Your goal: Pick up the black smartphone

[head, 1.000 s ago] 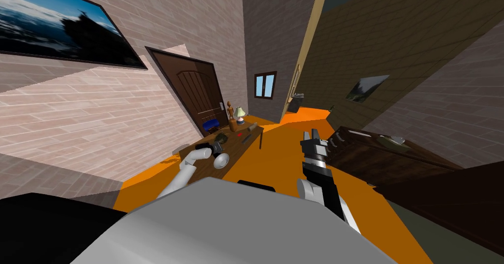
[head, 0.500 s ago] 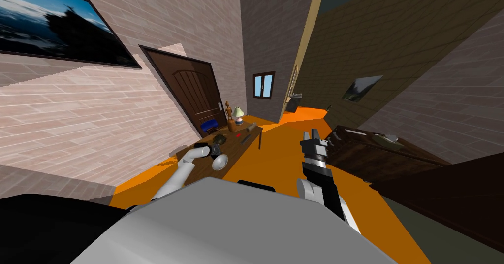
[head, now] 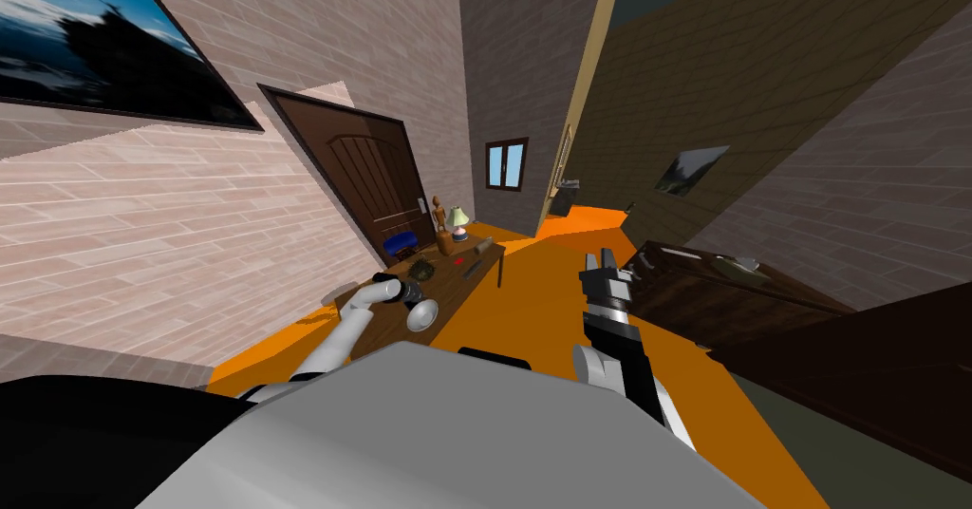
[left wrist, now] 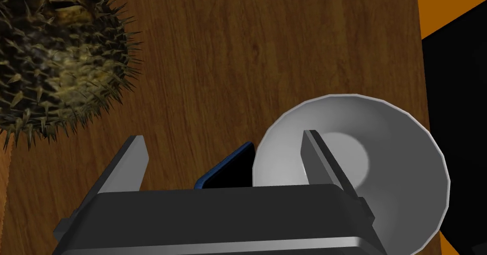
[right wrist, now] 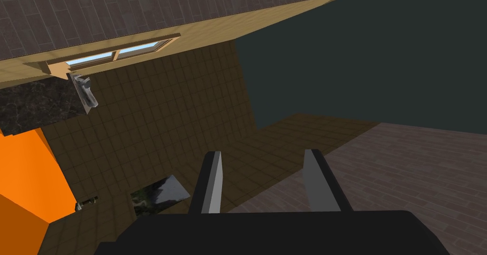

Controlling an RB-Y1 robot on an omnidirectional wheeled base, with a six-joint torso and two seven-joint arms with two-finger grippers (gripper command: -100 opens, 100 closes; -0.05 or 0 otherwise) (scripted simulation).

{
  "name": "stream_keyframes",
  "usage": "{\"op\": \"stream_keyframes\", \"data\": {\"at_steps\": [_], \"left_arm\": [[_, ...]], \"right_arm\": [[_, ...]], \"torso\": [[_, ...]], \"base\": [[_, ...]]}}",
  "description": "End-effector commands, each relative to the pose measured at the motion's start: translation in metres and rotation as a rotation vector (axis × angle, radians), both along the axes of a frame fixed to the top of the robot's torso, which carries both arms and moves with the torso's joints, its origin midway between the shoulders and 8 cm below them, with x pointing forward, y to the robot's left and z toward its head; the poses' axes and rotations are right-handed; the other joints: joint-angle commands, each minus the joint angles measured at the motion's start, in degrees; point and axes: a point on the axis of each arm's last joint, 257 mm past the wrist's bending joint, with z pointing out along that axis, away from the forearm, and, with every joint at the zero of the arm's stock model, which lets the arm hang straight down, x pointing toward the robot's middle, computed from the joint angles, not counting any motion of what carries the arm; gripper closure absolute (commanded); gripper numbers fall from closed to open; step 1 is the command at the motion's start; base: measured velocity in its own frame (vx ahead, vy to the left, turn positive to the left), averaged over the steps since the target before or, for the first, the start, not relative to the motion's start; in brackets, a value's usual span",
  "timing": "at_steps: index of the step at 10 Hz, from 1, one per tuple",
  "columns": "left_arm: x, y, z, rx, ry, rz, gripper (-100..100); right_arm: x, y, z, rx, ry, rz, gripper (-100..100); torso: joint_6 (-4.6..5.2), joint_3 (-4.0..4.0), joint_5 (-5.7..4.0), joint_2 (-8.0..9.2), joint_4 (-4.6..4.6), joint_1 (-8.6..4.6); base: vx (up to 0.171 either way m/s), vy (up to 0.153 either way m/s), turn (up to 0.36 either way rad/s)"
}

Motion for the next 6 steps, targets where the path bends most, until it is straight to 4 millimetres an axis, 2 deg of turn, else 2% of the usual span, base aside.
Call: {"op": "stream_keyframes", "data": {"at_steps": [1, 4, 6], "left_arm": [[-0.008, 0.006, -0.003, -0.036, 0.048, 0.031, -100], [-0.017, 0.009, -0.006, -0.067, 0.095, 0.054, -100], [-0.028, 0.019, -0.006, -0.112, 0.156, 0.101, -100]], "right_arm": [[0.000, 0.000, 0.000, 0.000, 0.000, 0.000, 0], [0.000, 0.000, 0.000, 0.000, 0.000, 0.000, 0], [0.000, 0.000, 0.000, 0.000, 0.000, 0.000, 0]], "torso": [[0.00, 0.00, 0.00, 0.00, 0.00, 0.00], [0.00, 0.00, 0.00, 0.00, 0.00, 0.00], [0.00, 0.00, 0.00, 0.00, 0.00, 0.01]], "base": [[0.011, 0.004, -0.049], [0.012, 0.004, -0.026], [0.014, 0.007, -0.040]]}}
